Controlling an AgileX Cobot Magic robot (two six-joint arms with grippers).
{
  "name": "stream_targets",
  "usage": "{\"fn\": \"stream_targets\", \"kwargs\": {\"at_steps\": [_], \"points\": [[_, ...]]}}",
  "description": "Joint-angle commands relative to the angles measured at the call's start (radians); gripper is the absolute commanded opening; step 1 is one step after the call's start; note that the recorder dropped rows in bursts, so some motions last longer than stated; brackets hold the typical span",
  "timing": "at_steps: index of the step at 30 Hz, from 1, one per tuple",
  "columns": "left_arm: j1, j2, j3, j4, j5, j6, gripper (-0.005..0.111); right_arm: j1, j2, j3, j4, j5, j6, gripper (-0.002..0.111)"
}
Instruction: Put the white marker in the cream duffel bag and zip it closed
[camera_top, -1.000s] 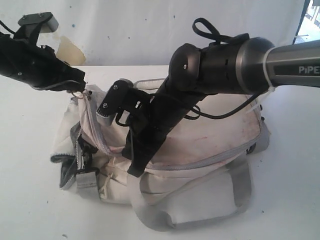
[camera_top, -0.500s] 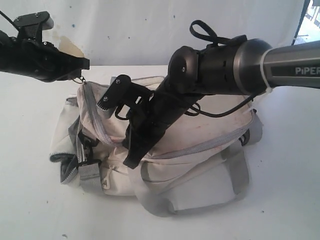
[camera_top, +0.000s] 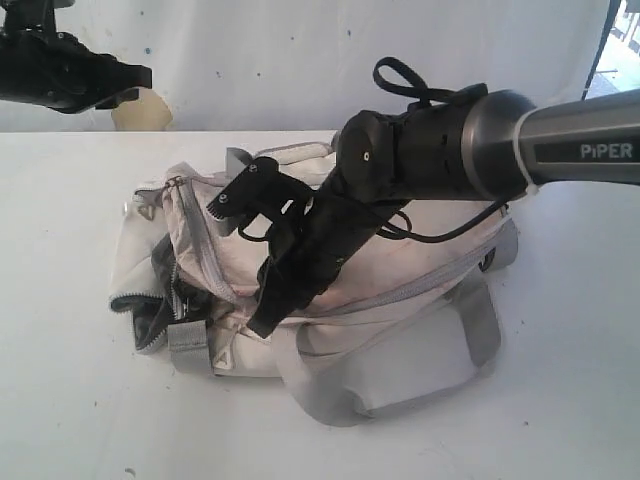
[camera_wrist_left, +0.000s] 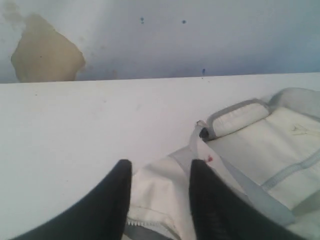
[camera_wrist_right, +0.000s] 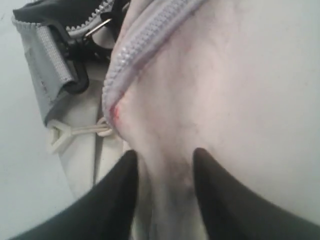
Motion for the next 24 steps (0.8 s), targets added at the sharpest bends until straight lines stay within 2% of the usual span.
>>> {"fn": "stream_targets", "kwargs": {"at_steps": [1, 3, 8, 10, 13, 15, 21, 24], "points": [[-0.004, -0.007, -0.004, -0.002, 0.098, 0.026, 0.057, -0.001, -0.015, -0.019, -0.012, -0.038, 0.112, 0.072], [-0.004, -0.01, -0.004, -0.002, 0.116, 0.026, 0.06, -0.001, -0.028, -0.03, -0.014, -0.027, 0.164, 0.079], [-0.004, -0.043, -0.004, 0.092, 0.145, -0.041, 0.059, -0.001, -0.077, -0.072, -0.099, 0.039, 0.344, 0.074], [-0.004, -0.063, -0.004, 0.168, 0.167, -0.145, 0.054, -0.007, -0.095, -0.089, -0.153, 0.106, 0.461, 0.073], [-0.004, -0.095, -0.004, 0.318, 0.228, -0.335, 0.039, -0.039, -0.11, -0.115, -0.178, 0.222, 0.615, 0.067], [-0.004, -0.113, -0.004, 0.4, 0.286, -0.42, 0.03, -0.067, -0.116, -0.131, -0.178, 0.283, 0.688, 0.06], [-0.004, -0.153, -0.004, 0.573, 0.495, -0.583, 0.001, -0.167, -0.126, -0.136, -0.176, 0.421, 0.722, 0.02], [-0.004, -0.16, -0.004, 0.674, 0.591, -0.687, 0.0, -0.221, -0.133, -0.136, -0.176, 0.471, 0.731, 0.008]]}}
